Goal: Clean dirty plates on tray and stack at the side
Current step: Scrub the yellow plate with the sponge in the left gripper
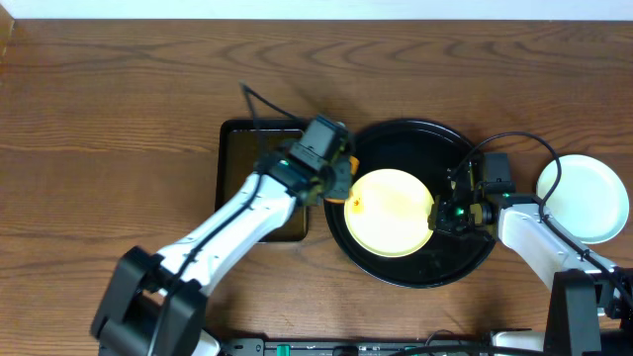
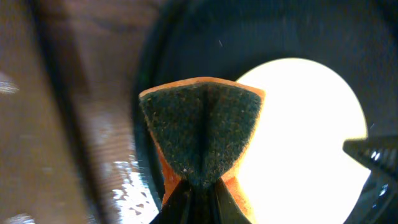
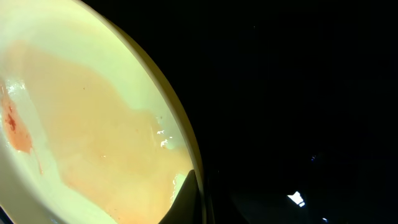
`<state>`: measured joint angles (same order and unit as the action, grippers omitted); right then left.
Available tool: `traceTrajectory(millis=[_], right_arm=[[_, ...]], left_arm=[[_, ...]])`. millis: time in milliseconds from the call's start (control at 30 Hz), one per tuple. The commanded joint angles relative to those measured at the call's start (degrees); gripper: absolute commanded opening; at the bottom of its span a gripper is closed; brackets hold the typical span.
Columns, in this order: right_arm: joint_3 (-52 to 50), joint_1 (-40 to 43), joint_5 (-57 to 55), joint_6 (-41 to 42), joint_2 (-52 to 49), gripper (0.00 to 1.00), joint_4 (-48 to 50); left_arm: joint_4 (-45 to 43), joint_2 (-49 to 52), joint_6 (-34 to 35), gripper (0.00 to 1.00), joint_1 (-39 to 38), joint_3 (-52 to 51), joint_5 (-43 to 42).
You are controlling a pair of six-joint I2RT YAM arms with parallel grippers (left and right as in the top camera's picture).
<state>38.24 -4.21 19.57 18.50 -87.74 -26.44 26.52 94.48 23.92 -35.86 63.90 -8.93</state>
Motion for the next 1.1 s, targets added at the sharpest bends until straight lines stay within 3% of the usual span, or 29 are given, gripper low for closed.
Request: traceTrajectory(millis=[0,300,600,800,1067], right_arm=[[-0.55,-0.55,1.99,0.72,-0.44,0.01,0.11],[-0.52,-0.5,4.5,0.74,-0.44,0.01,1.51],[-0.52,-0.5,4.5,0.76,-0.44,0.01,1.14],[-0.55,-0.5,4.44,0.74,-0.44,0.01,0.24],[-0.55,-0.5,4.22,0.79,-0.44,0.01,-0.17]], left_arm=[[-0.96,3.96,-0.98,0.08,-2.93,0.07,-0.96],[-4.85,8.13,-0.98,0.08,-8.76,0.07,-0.92],[-8.96,13.27,-0.79,0.08,-9.33,0.07,0.07],[-9.01,14.53,-0.81,0.08,-9.11,0.09,9.73],[-6.73,12.44,-0.98,0.08,-6.84,0.15,16.09]])
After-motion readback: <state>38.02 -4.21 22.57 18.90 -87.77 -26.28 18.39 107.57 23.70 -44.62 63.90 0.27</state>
